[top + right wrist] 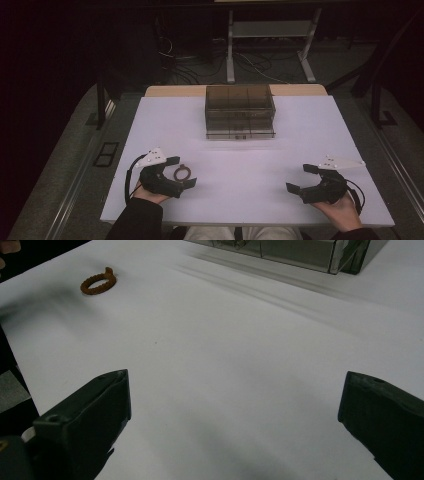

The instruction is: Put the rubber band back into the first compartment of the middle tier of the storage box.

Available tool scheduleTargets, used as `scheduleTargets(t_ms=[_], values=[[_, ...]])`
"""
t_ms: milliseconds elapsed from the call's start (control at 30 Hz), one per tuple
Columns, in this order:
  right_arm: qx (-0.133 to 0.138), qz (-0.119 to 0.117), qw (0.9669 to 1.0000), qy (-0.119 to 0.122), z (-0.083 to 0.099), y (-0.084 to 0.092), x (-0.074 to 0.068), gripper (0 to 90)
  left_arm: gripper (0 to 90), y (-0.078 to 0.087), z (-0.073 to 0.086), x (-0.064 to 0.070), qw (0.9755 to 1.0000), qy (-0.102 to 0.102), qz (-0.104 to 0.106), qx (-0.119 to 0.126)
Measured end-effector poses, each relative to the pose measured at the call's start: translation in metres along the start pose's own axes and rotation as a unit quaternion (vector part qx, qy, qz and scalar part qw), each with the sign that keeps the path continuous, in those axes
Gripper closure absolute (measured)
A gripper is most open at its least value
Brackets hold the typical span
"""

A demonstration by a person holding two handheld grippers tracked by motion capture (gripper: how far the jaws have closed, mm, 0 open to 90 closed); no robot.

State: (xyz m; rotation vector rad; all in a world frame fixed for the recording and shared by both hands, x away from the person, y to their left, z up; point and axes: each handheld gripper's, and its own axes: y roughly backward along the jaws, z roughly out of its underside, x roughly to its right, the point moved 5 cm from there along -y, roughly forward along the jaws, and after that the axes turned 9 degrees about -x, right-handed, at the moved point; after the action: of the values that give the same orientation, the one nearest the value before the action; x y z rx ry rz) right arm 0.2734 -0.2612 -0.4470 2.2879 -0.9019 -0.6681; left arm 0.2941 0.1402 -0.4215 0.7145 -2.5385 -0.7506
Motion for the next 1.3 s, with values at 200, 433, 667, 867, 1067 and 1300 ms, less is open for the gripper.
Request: scheduleTargets(t_ms=[200,433,667,867,1067,1300], values=[[0.002,0.002,1.0000,0.003,0.000,0.000,0.000,0.0,0.0,-0.003,-0.004,-0.005,0.9998,-0.004,0.002,-0.021],[0.001,0.002,1.0000,0.005,0.000,0.001,0.001,0.0,0.0,-0.007,-0.011,-0.009,0.9987,-0.016,0.004,-0.049],[-0.001,0.002,1.0000,0.003,0.001,0.000,0.002,0.0,0.0,-0.013,-0.010,-0.012,0.9969,-0.017,0.008,-0.077],[-0.004,0.001,1.0000,0.002,0.002,-0.001,0.001,0.0,0.0,-0.016,-0.008,-0.014,0.9947,-0.027,0.010,-0.099],[-0.007,0.000,1.0000,0.006,0.002,-0.002,0.000,0.0,0.0,-0.019,-0.006,-0.019,0.9922,-0.033,0.008,-0.120],[-0.010,-0.001,0.9999,0.006,0.002,-0.002,0.000,0.0,0.0,-0.022,-0.003,-0.025,0.9893,-0.033,0.010,-0.142]])
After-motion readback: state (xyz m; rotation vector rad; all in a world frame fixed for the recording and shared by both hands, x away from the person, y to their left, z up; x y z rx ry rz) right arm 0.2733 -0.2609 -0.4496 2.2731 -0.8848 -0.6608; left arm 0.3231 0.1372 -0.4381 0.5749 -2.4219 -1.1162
